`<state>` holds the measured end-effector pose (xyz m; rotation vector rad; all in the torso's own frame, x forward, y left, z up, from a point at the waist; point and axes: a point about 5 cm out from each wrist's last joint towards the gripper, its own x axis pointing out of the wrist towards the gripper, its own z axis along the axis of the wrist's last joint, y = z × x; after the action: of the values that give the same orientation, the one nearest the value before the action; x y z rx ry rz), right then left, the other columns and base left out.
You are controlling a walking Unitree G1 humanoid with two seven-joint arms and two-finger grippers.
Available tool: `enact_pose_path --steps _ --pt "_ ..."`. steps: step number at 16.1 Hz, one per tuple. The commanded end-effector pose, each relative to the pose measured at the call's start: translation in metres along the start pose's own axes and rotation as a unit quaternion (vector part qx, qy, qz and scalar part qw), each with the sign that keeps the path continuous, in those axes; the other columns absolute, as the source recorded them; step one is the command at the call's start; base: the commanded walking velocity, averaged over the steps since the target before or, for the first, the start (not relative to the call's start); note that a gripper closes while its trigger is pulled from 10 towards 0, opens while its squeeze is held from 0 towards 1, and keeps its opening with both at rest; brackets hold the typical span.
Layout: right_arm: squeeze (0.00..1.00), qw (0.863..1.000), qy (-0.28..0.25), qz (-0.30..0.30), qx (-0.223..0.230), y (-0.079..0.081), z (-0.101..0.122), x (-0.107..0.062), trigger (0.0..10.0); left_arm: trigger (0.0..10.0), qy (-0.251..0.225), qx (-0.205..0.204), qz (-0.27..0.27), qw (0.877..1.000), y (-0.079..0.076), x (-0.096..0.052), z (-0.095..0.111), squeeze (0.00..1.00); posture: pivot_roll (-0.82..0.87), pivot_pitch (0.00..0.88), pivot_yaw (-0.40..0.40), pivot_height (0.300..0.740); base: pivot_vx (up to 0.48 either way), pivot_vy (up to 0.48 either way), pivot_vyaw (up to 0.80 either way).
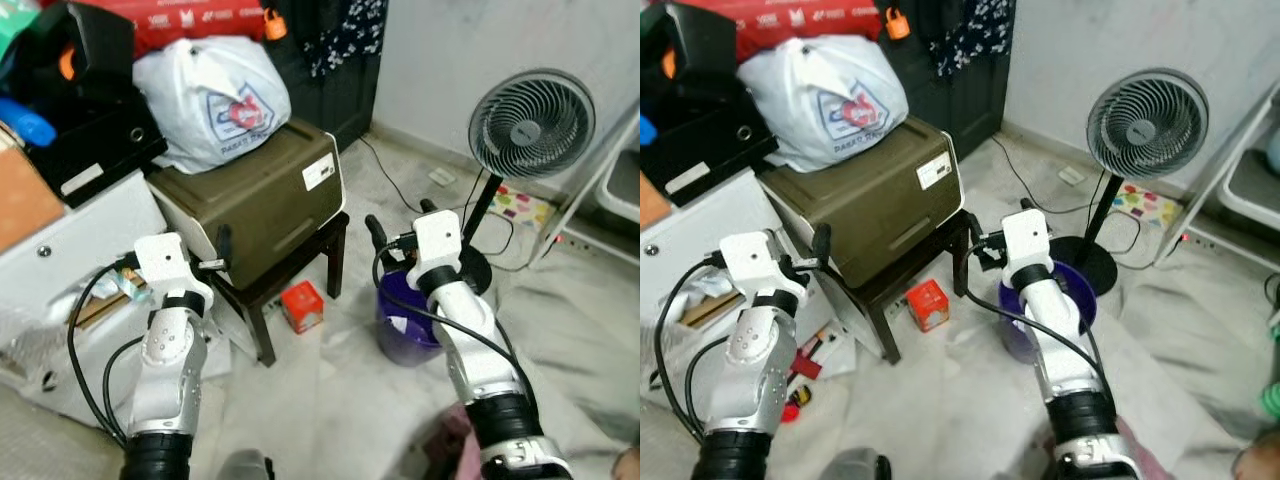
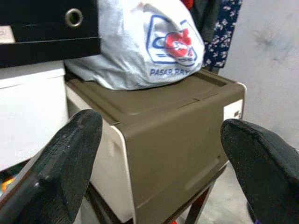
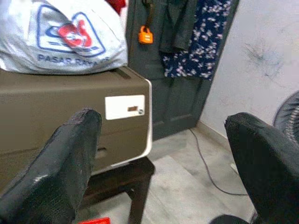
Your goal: Clean up the room
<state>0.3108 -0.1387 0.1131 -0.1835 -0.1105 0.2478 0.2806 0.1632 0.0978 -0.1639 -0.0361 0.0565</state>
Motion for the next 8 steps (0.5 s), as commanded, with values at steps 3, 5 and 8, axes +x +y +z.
enact_pose_path --steps 3,5,8 --pt "0.00 1.000 -0.003 -0.004 0.003 -0.0017 0.0021 0.0004 10.0 10.0 -0.002 0.000 -0.010 1.000 -0.0040 -0.0005 0.0007 0.00 -0.01 0.000 0.002 0.740 0.000 0.000 0.00" --pt "0.00 1.000 -0.003 -0.003 0.004 -0.0016 0.0022 0.0005 10.0 10.0 -0.002 -0.001 -0.010 1.000 -0.0039 -0.0006 0.0005 0.00 -0.01 0.000 0.000 0.740 0.000 0.000 0.00" --pt "0.00 1.000 -0.004 -0.003 0.005 -0.0017 0.0025 0.0009 10.0 10.0 -0.001 0.001 -0.011 1.000 -0.0041 -0.0005 0.0004 0.00 -0.01 0.000 -0.001 0.740 0.000 0.000 0.00"
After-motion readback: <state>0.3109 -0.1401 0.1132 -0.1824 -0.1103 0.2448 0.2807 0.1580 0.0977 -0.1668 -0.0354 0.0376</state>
